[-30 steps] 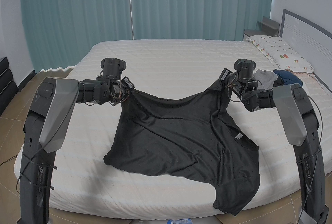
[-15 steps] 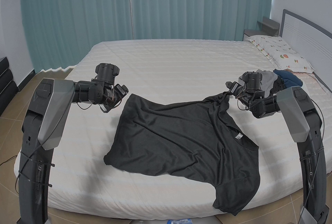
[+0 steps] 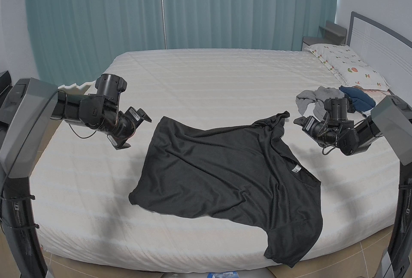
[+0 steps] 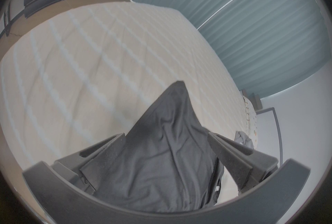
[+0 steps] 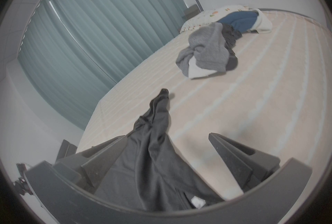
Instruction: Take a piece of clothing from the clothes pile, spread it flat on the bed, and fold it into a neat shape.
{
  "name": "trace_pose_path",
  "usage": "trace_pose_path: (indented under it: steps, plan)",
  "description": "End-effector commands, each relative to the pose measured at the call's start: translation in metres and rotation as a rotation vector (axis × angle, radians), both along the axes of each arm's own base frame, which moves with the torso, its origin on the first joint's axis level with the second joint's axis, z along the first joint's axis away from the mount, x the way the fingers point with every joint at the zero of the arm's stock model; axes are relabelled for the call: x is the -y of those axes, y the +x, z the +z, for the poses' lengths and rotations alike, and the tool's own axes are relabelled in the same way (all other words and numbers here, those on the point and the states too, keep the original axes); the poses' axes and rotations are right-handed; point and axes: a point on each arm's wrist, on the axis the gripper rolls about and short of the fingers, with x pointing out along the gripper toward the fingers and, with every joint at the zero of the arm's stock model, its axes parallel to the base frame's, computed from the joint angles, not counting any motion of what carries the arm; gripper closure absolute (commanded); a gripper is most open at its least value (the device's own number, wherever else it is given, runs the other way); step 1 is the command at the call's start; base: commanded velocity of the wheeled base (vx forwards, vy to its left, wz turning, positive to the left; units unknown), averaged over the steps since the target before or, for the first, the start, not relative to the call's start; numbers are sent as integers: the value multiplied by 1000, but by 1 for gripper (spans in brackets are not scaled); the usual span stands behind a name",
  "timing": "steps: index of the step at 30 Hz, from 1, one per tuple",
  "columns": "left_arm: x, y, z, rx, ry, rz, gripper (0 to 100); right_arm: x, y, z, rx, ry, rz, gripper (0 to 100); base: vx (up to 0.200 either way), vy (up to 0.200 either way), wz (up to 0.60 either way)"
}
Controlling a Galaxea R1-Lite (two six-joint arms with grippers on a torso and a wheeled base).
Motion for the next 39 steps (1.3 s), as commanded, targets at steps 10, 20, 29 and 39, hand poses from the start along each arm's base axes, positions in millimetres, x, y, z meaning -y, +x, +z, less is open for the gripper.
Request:
trace_pose_path:
  steps: [10,20,29,39]
  plan:
    - [-12,-96,-33,74,-151,-36,0,23,-78,-19,-8,181,73,0,0,-140,0]
    - [-14,-107,-52,7,-134,-38,0,23,-81,-28,-42,184,72,0,0,-160,0]
    - [-20,-121,-61,-42,-114,-13,0,12,-89,-43,-102,182,98,0,0,0,0]
    - [-32,-150,-75,-112,-18,26,0,11,-89,-43,-102,183,104,0,0,0,0]
